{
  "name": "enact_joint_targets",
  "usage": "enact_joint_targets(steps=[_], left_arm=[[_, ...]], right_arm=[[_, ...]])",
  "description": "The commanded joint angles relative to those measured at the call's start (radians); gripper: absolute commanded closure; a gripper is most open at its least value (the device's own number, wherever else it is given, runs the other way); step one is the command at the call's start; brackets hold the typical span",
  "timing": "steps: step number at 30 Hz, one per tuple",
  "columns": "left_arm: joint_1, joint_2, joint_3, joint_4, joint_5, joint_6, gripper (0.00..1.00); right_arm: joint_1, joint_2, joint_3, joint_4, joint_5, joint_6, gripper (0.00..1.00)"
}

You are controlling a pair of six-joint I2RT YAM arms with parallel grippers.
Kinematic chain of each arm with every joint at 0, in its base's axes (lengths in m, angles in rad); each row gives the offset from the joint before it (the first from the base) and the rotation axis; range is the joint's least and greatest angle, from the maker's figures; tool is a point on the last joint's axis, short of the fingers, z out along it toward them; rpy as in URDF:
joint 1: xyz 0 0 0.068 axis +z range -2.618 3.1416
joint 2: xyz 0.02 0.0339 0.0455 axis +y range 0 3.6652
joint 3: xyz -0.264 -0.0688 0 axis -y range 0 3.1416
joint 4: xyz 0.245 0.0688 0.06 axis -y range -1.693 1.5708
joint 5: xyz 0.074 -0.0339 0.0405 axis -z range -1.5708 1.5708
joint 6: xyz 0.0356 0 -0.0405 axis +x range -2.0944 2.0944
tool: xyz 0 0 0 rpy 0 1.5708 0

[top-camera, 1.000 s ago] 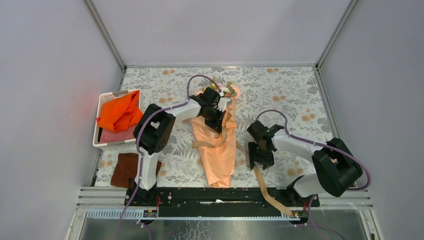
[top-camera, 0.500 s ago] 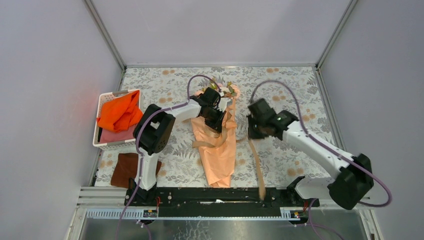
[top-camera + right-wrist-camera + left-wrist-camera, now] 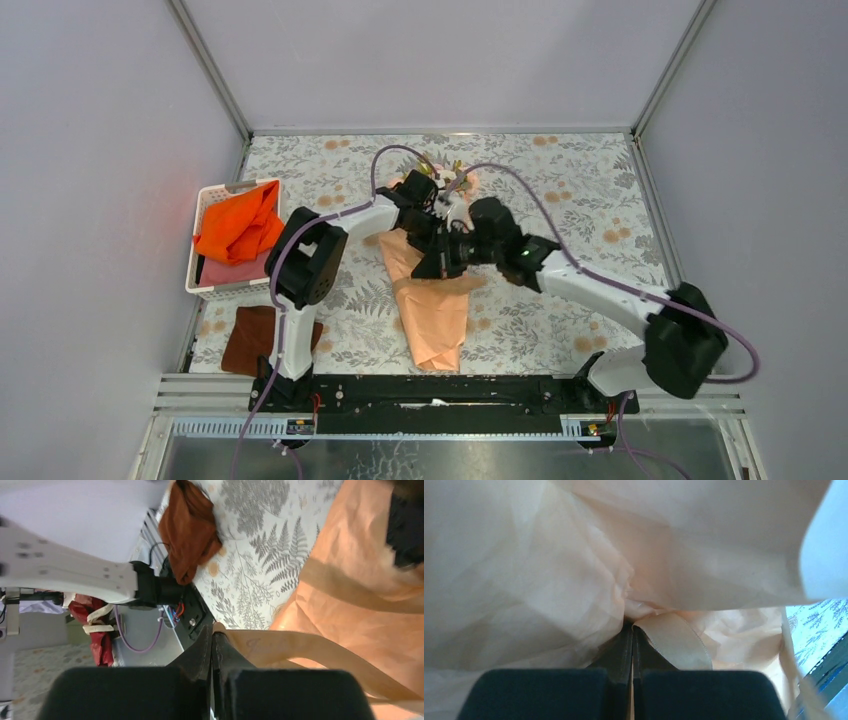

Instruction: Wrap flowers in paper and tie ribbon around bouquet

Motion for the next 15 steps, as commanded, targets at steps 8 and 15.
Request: enact_joint_targets(steps=[8,15], left_arm=[[0.095,-0.155,0.035,-0.096,-0.037,0.122,1.0],[0.1,-0.368,-0.005,-0.21,-0.072,0.237,1.0]], right_arm=[[0.02,0.335,-0.121,0.299,0.201,0.199,1.0],[-0.05,0.462,-0.08,0.245,0.262,0.215,1.0]])
